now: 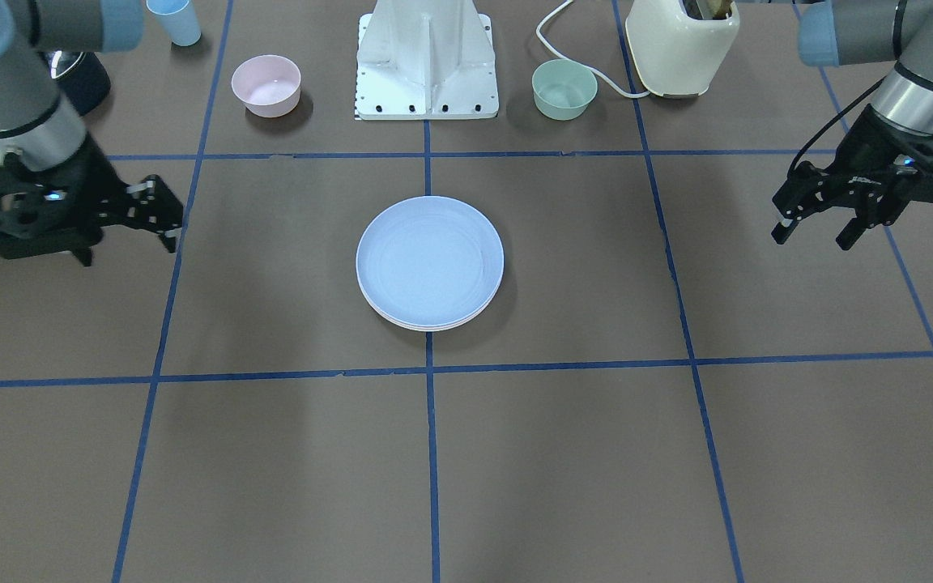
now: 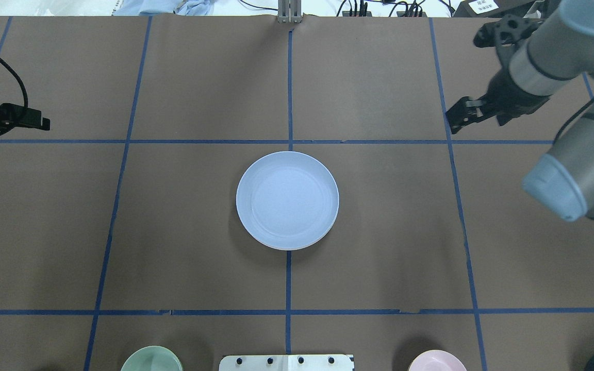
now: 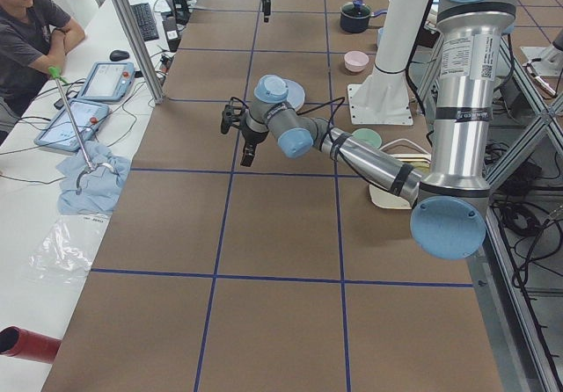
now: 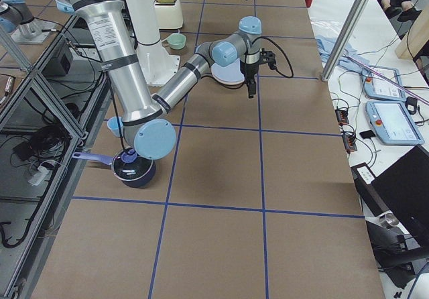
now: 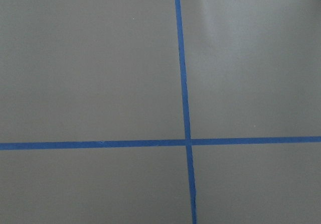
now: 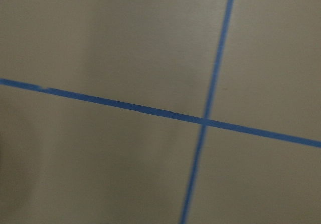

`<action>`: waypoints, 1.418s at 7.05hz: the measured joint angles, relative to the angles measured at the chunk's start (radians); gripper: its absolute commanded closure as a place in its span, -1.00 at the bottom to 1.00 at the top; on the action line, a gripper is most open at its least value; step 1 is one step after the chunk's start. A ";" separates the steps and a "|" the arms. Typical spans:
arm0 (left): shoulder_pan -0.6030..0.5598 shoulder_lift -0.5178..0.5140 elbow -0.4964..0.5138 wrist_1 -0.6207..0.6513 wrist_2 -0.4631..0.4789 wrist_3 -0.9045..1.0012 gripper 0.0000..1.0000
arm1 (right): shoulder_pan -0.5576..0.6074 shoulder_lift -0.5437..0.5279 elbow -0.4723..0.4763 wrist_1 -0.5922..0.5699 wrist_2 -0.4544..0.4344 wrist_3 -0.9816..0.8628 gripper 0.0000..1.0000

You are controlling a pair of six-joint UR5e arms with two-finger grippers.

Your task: Stack three plates with pink and blue

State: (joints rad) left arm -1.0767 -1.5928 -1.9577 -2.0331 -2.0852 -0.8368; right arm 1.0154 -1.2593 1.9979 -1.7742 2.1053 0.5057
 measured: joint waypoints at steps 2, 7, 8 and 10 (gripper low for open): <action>-0.118 0.002 0.042 0.060 -0.013 0.234 -0.99 | 0.225 -0.140 -0.052 -0.028 0.061 -0.509 -1.00; -0.423 0.013 0.229 0.297 -0.036 0.964 -0.99 | 0.526 -0.278 -0.259 -0.021 0.152 -0.990 -1.00; -0.466 0.033 0.274 0.299 -0.044 1.054 -0.99 | 0.535 -0.295 -0.277 -0.020 0.151 -0.993 -1.00; -0.506 0.082 0.313 0.300 -0.125 1.124 -0.99 | 0.547 -0.313 -0.303 -0.016 0.148 -0.987 -1.00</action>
State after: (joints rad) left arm -1.5830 -1.5109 -1.6449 -1.7326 -2.2097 0.2876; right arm 1.5628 -1.5719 1.6952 -1.7902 2.2532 -0.4816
